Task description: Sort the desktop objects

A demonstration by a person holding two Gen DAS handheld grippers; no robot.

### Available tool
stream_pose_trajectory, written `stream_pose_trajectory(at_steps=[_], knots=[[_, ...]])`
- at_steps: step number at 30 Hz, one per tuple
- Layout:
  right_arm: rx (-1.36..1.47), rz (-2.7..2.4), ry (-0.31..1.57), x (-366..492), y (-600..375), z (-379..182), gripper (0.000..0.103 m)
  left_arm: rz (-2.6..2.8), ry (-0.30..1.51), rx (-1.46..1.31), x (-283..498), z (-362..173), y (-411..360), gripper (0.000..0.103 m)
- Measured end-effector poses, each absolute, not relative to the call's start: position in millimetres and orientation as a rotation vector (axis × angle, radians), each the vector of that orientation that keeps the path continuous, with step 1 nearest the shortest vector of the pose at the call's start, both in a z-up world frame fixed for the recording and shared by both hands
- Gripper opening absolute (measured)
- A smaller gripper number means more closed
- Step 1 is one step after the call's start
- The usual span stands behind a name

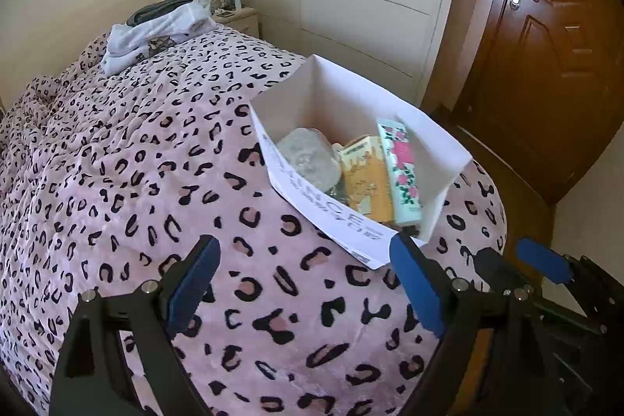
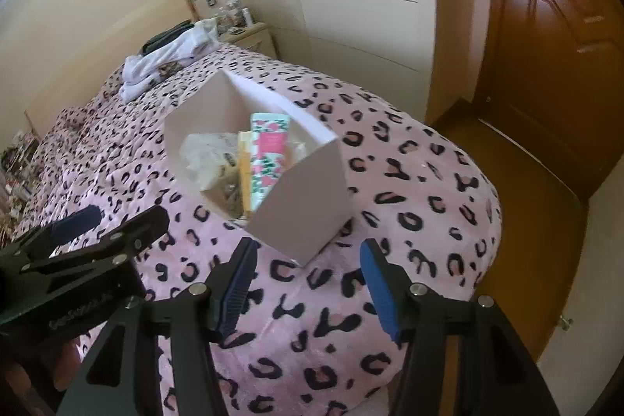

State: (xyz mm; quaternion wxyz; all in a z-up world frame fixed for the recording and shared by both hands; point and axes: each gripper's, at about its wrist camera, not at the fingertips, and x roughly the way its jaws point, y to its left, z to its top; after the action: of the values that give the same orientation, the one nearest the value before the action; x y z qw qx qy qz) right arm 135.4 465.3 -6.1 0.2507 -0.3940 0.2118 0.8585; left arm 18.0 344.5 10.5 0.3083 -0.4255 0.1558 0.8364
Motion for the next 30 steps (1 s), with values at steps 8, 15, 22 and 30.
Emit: stream_pose_trajectory(at_steps=[8,15,22,30], knots=[[-1.033,2.296,0.574,142.8,480.4,-4.4,0.057,2.22,0.412,-1.123,27.9,10.6,355.4,0.09],[-1.023,2.284,0.543,139.4,485.2,-1.9,0.057,2.232,0.412,-1.113,27.8,11.2,360.1,0.09],[-1.011,2.282,0.532,137.5,487.5,1.1,0.057,2.239,0.407,-1.095,25.5,13.1,362.7,0.09],[-1.003,2.273,0.536,136.8,491.7,0.2,0.057,2.233,0.403,-1.076,25.5,12.7,365.3,0.09]])
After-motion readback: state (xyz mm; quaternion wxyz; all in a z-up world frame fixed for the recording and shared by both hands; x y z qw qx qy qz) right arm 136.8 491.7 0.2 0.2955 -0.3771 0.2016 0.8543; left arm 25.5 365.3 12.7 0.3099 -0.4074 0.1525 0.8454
